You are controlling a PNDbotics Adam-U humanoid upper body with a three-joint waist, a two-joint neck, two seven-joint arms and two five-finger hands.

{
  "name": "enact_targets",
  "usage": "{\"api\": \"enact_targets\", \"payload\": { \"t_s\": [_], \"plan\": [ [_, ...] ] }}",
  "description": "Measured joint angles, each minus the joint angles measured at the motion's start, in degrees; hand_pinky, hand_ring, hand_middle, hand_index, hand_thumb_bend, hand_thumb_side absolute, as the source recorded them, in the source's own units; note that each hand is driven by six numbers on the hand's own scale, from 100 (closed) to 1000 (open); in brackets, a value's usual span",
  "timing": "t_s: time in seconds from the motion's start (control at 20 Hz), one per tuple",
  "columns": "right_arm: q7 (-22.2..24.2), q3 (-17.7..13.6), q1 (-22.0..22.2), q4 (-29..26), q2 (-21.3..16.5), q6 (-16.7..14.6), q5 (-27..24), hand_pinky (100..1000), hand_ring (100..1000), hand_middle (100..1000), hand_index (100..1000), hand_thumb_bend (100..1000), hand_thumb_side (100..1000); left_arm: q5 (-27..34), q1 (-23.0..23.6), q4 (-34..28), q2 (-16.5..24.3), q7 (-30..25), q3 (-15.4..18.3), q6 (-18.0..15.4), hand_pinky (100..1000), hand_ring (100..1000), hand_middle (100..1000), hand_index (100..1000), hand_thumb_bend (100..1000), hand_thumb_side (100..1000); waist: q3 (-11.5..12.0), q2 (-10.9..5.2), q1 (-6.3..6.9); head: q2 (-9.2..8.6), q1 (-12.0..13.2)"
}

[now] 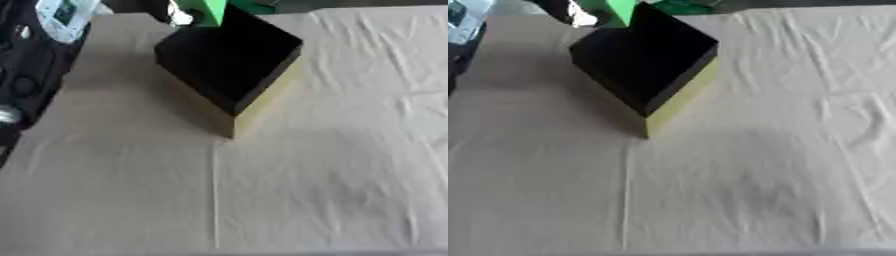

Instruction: Pick up objects on the table and place them in the box.

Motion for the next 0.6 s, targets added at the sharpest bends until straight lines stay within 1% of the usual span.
{"api": "enact_targets", "payload": {
  "t_s": [0.15,0.35,0.5,0.55,0.6],
  "plan": [
    [0.2,0.01,-0.35,0.0,0.07,0.19,-0.27,725,693,617,890,100,1000,-3.12,-1.58,3.58,-2.27,0.76,0.36,-0.76,572,624,527,713,159,221,-0.42,0.18,0.33,-0.43,0.43],
    [0.52,0.05,-0.75,0.0,0.57,0.55,-0.51,724,693,617,890,100,1000,-5.81,-2.21,7.03,-4.17,1.58,0.6,-1.88,579,632,539,720,187,224,-0.81,0.32,0.6,-0.56,0.72],
    [0.69,0.06,-1.0,0.0,0.74,0.73,-0.76,723,692,616,890,100,1000,-7.5,-2.29,8.91,-5.25,2.1,0.61,-2.46,596,651,556,731,234,247,-1.14,0.47,0.61,-0.97,0.95],
    [0.74,0.07,-1.0,0.0,0.89,0.79,-0.85,723,691,615,890,100,1000,-8.06,-2.29,9.46,-5.61,2.4,0.61,-2.61,618,682,586,748,286,277,-1.23,0.57,0.62,-1.01,1.0],
    [0.82,0.12,-1.01,0.0,1.04,0.89,-0.91,722,691,615,890,100,1000,-8.58,-2.29,9.93,-5.98,2.76,0.61,-2.77,620,687,591,750,291,281,-1.31,0.6,0.66,-1.03,1.09]
  ]
}}
